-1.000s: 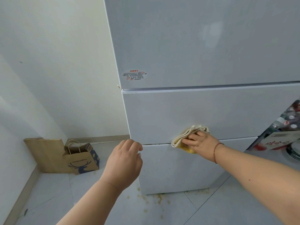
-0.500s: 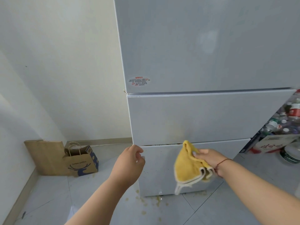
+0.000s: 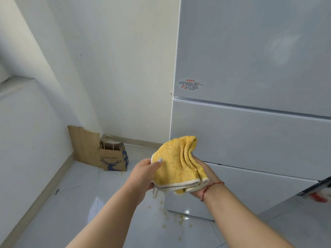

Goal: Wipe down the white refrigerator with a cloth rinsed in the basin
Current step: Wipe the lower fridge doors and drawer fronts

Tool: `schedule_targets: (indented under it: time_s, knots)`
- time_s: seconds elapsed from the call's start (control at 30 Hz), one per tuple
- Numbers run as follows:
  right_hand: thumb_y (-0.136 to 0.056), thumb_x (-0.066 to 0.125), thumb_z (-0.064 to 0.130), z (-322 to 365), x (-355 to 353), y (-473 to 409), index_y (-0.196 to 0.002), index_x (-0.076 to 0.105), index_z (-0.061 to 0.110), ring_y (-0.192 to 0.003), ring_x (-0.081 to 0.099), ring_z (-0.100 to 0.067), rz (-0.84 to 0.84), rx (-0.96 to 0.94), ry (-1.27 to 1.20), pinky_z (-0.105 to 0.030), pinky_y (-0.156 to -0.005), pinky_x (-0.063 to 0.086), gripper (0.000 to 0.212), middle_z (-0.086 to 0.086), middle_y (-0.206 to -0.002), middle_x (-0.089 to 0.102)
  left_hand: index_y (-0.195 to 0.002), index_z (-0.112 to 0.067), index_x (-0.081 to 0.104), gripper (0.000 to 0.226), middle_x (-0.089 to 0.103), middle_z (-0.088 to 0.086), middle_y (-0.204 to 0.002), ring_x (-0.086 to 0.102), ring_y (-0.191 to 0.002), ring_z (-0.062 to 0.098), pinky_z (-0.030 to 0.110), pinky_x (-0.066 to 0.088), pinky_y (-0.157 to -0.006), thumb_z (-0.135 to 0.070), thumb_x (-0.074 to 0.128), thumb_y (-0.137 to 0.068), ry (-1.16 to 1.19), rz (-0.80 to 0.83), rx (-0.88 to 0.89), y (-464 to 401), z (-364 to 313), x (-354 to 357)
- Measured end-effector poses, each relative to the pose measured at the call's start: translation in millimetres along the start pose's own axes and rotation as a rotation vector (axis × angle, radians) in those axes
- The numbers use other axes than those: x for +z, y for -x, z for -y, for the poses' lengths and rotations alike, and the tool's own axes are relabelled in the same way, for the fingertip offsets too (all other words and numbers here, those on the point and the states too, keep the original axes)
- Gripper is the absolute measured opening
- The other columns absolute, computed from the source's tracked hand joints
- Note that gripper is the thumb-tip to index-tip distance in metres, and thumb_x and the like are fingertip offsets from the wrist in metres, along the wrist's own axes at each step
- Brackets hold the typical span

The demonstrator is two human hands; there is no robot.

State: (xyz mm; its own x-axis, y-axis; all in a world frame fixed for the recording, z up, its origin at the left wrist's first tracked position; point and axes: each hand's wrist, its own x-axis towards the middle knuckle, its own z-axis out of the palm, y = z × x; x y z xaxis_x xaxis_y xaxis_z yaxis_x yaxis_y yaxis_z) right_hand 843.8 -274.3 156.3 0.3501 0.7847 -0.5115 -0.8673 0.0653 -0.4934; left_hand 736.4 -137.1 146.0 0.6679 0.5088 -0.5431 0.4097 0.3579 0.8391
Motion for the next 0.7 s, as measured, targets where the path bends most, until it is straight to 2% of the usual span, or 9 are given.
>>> schedule_targets:
  time_s: [0.1, 0.13, 0.2, 0.3, 0.37, 0.43, 0.5, 0.57, 0.7]
  knots:
    - [-0.093, 0.052, 0.042, -4.1, 11.0, -21.5, -0.113, 0.069, 0.000, -0.115, 0.060, -0.036, 0.060, 0.073, -0.021, -0.053, -0.094, 0.048, 0.048, -0.022, -0.127, 0.060, -0.131, -0.025, 0.048, 0.050, 0.054, 0.000, -0.121, 0.055, -0.109, 0.014, 0.031, 0.048, -0.089, -0.034, 0.069, -0.088, -0.201, -0.285, 0.255, 8.6, 2.0, -15.5]
    - [-0.094, 0.051, 0.043, -6.3, 17.1, -27.3, -0.116, 0.067, 0.002, -0.119, 0.057, -0.035, 0.077, 0.100, -0.027, -0.053, -0.097, 0.046, 0.049, -0.020, -0.129, 0.059, -0.125, -0.028, 0.052, 0.043, 0.054, -0.005, -0.118, 0.053, -0.111, 0.012, 0.028, 0.045, -0.087, -0.033, 0.071, -0.086, -0.264, -0.347, 0.372, 14.6, 2.0, -20.3]
    - [-0.093, 0.048, 0.046, -11.8, 29.6, -37.7, -0.116, 0.067, 0.005, -0.116, 0.060, -0.032, 0.091, 0.131, -0.052, -0.053, -0.096, 0.045, 0.051, -0.018, -0.126, 0.062, -0.106, -0.035, 0.063, 0.026, 0.057, -0.013, -0.112, 0.054, -0.109, 0.008, 0.027, 0.047, -0.088, -0.036, 0.074, -0.082, -0.323, -0.307, 0.502, 27.4, 0.6, -27.6]
    - [-0.093, 0.041, 0.056, -29.8, 55.2, -49.2, -0.128, 0.061, 0.010, -0.119, 0.058, -0.031, 0.123, 0.193, -0.083, -0.048, -0.102, 0.043, 0.061, -0.015, -0.132, 0.058, -0.098, -0.041, 0.067, 0.034, 0.057, -0.019, -0.114, 0.051, -0.113, 0.000, 0.023, 0.042, -0.096, -0.050, 0.079, -0.067, -0.379, -0.179, 0.511, 48.6, 1.6, -39.5]
    - [-0.092, 0.038, 0.063, -47.5, 75.7, -54.8, -0.131, 0.057, 0.011, -0.120, 0.057, -0.032, 0.152, 0.236, -0.037, -0.047, -0.101, 0.045, 0.069, -0.015, -0.134, 0.057, -0.103, -0.042, 0.067, 0.042, 0.053, -0.019, -0.119, 0.046, -0.116, 0.000, 0.022, 0.039, -0.099, -0.048, 0.084, -0.066, -0.442, -0.226, 0.472, 56.0, 9.9, -54.1]
    - [-0.091, 0.035, 0.067, -66.1, 92.4, -59.8, -0.129, 0.058, 0.008, -0.112, 0.061, -0.034, 0.178, 0.269, 0.046, -0.047, -0.092, 0.051, 0.074, -0.019, -0.127, 0.061, -0.102, -0.039, 0.068, 0.031, 0.054, -0.016, -0.116, 0.051, -0.112, 0.001, 0.024, 0.044, -0.096, -0.038, 0.082, -0.074, -0.431, -0.326, 0.410, 65.5, 19.3, -70.6]
    - [-0.090, 0.035, 0.068, -86.7, 109.8, -62.5, -0.125, 0.060, 0.006, -0.101, 0.065, -0.034, 0.219, 0.318, 0.094, -0.044, -0.088, 0.051, 0.075, -0.020, -0.115, 0.066, -0.095, -0.028, 0.070, 0.009, 0.064, -0.008, -0.104, 0.061, -0.096, 0.007, 0.024, 0.053, -0.083, -0.029, 0.071, -0.087, -0.298, -0.468, 0.346, 82.2, 27.7, -91.4]
    - [-0.088, 0.036, 0.070, -109.7, 126.1, -63.6, -0.123, 0.061, 0.005, -0.103, 0.066, -0.036, 0.269, 0.386, 0.117, -0.048, -0.094, 0.046, 0.078, -0.022, -0.114, 0.066, -0.093, -0.018, 0.066, 0.011, 0.066, 0.002, -0.089, 0.060, -0.078, 0.013, 0.021, 0.051, -0.067, -0.025, 0.058, -0.096, -0.094, -0.625, 0.291, 103.7, 36.2, -116.0]
    - [-0.079, 0.045, 0.076, -157.5, 156.7, -59.0, -0.134, 0.049, -0.003, -0.128, 0.045, -0.044, 0.383, 0.585, 0.072, -0.057, -0.111, 0.026, 0.097, -0.030, -0.135, 0.049, -0.101, -0.016, 0.056, 0.017, 0.063, 0.014, -0.098, 0.061, -0.087, 0.026, 0.047, 0.055, -0.082, -0.026, 0.043, -0.104, 0.414, -0.854, 0.229, 149.1, 62.3, -174.1]
